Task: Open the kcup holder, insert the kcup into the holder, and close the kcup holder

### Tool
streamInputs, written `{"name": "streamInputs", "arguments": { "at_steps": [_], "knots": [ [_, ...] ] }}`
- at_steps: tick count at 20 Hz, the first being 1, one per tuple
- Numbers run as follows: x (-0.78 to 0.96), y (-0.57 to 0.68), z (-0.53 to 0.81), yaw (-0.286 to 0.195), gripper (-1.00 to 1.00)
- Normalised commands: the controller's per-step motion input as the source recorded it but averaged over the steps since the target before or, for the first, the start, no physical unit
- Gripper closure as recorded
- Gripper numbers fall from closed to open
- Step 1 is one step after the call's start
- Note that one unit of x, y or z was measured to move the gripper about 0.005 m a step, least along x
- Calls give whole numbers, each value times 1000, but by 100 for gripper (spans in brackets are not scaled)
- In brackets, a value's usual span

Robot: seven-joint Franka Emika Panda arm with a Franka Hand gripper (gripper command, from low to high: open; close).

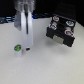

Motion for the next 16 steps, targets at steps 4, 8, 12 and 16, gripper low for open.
{"name": "streamInputs", "arguments": {
  "at_steps": [4,8,12,16],
  "knots": [
    [-169,-503,-427,-277,-100],
    [-115,-490,-394,-284,-100],
    [-56,-270,-323,-256,-100],
    [-51,-27,-246,-193,-100]
  ]
}}
